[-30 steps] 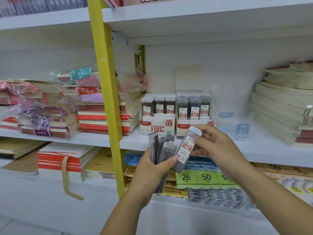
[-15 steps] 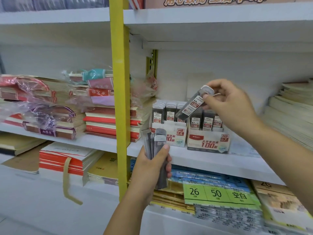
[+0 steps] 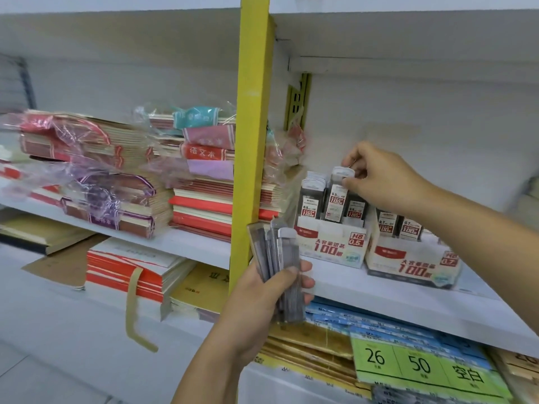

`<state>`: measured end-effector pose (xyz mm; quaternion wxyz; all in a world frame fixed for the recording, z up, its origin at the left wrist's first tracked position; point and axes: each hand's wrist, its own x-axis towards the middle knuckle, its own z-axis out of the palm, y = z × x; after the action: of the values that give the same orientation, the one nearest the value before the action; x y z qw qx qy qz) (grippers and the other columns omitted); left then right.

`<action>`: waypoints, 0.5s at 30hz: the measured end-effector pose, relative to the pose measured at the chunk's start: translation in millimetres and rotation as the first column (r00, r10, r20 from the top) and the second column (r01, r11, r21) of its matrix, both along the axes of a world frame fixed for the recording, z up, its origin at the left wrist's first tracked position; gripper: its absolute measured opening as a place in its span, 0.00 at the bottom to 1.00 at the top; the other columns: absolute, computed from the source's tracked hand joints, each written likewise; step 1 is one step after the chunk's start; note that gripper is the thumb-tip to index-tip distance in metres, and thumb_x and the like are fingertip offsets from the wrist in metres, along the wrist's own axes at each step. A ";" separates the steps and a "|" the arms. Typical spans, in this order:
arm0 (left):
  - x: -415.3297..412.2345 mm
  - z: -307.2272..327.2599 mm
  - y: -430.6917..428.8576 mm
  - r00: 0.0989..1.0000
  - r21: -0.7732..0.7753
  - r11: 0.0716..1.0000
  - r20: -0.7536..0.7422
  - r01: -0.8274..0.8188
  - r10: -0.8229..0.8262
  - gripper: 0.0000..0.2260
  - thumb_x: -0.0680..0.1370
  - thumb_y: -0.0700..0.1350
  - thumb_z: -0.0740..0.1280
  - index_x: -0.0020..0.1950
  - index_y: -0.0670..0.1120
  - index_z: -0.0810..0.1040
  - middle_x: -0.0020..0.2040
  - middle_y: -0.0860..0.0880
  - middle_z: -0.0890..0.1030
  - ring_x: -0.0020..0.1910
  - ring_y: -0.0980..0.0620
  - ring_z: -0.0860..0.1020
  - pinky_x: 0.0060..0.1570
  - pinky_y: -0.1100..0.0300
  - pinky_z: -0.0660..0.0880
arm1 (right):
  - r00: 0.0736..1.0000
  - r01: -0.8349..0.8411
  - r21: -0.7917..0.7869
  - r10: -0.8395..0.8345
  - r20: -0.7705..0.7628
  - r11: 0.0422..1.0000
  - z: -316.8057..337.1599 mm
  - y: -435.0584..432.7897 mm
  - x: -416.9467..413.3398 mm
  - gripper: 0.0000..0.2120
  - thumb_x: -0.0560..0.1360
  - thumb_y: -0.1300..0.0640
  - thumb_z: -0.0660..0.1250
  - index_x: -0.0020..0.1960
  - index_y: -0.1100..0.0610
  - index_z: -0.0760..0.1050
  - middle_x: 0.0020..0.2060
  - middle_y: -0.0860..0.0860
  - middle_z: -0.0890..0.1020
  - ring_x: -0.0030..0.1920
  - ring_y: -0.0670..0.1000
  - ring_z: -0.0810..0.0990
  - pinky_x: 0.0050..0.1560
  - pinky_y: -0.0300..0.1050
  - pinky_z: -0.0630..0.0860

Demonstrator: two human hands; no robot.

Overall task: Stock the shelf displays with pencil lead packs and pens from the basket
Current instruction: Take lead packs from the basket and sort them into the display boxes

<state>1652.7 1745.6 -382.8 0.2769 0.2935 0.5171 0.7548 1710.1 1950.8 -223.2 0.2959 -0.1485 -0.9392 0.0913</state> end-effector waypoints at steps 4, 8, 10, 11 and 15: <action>0.4 -1.2 -1.1 0.998 0.067 0.996 0.035 0.055 -0.058 0.14 0.76 0.47 0.70 0.60 0.49 0.81 0.56 0.47 0.86 0.55 0.47 0.85 0.49 0.52 0.83 | 1.000 0.027 0.176 -0.026 -0.008 0.984 -9.3 1.1 -2.3 0.05 0.74 0.52 0.71 0.50 0.49 0.78 0.45 0.46 0.75 0.53 0.49 0.70 0.49 0.44 0.67; 5.9 0.7 -1.3 0.992 0.146 0.985 0.069 0.093 -0.104 0.16 0.75 0.45 0.70 0.63 0.47 0.79 0.58 0.45 0.85 0.57 0.46 0.84 0.47 0.53 0.83 | 0.991 0.133 0.409 -0.128 -0.038 0.903 -11.4 -9.1 6.1 0.12 0.76 0.50 0.68 0.59 0.49 0.80 0.47 0.46 0.69 0.55 0.50 0.66 0.52 0.43 0.62; 10.5 3.8 -2.3 0.989 0.174 0.979 0.081 0.110 -0.125 0.14 0.75 0.44 0.70 0.61 0.48 0.81 0.58 0.44 0.85 0.58 0.45 0.84 0.47 0.53 0.83 | 0.990 0.098 0.342 -0.056 -0.131 0.935 -22.9 -25.2 22.8 0.13 0.78 0.51 0.66 0.61 0.49 0.79 0.45 0.44 0.70 0.52 0.47 0.68 0.50 0.39 0.63; 12.9 4.3 -2.7 0.987 0.181 0.976 0.079 0.123 -0.139 0.13 0.76 0.44 0.70 0.60 0.48 0.82 0.59 0.44 0.85 0.58 0.44 0.84 0.47 0.53 0.83 | 0.986 0.034 0.230 0.005 -0.167 0.973 -32.4 -35.1 34.2 0.12 0.78 0.51 0.65 0.60 0.47 0.79 0.43 0.41 0.72 0.48 0.43 0.70 0.48 0.34 0.64; 25.2 4.7 -3.9 0.977 0.161 0.967 0.050 0.199 -0.209 0.13 0.77 0.44 0.71 0.62 0.49 0.82 0.61 0.42 0.84 0.59 0.43 0.83 0.48 0.53 0.82 | 0.951 -0.304 -0.346 0.264 -0.158 0.888 -78.4 -69.1 72.8 0.16 0.76 0.51 0.67 0.58 0.32 0.72 0.44 0.36 0.79 0.37 0.38 0.79 0.38 0.29 0.74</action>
<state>1677.9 1741.7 -378.1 0.3465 0.3406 0.4145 0.7695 1782.9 1881.7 -301.5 0.2963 -0.0568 -0.9000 0.3147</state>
